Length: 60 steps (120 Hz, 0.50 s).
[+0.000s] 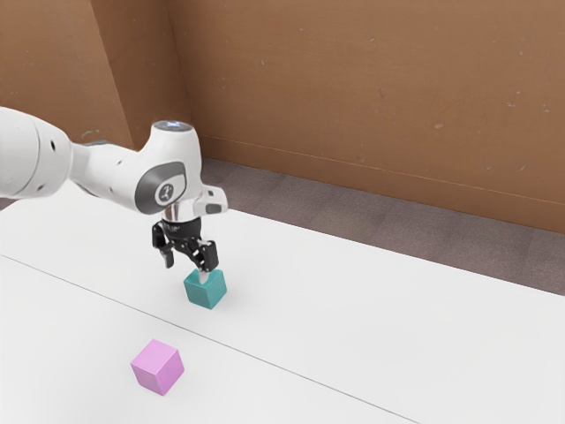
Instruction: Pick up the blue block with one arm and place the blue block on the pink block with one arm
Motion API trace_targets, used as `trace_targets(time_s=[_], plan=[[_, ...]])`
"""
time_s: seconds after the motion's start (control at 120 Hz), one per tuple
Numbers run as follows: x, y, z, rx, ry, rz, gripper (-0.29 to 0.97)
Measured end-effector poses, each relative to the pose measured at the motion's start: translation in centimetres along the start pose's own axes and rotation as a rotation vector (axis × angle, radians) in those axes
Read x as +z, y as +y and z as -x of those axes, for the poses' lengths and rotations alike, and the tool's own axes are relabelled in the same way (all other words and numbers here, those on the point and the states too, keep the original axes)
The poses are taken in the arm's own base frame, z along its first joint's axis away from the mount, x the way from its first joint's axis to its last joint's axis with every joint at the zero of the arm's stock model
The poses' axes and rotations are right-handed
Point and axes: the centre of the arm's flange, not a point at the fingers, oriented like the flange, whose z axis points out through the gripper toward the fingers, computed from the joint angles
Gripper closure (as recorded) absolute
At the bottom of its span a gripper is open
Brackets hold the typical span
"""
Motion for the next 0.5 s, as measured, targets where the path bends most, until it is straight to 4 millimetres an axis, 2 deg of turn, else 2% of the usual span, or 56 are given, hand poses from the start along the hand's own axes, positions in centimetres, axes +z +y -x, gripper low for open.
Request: trace_targets(time_s=[0.117,0.25,0.5], plan=[[1.6,0.1,-0.3,0.009,-0.016,0.005,0.00],[2.4,0.3,-1.1,0.016,-0.017,0.010,0.00],[2.9,0.9,-2.2,0.030,-0.002,0.020,0.00]])
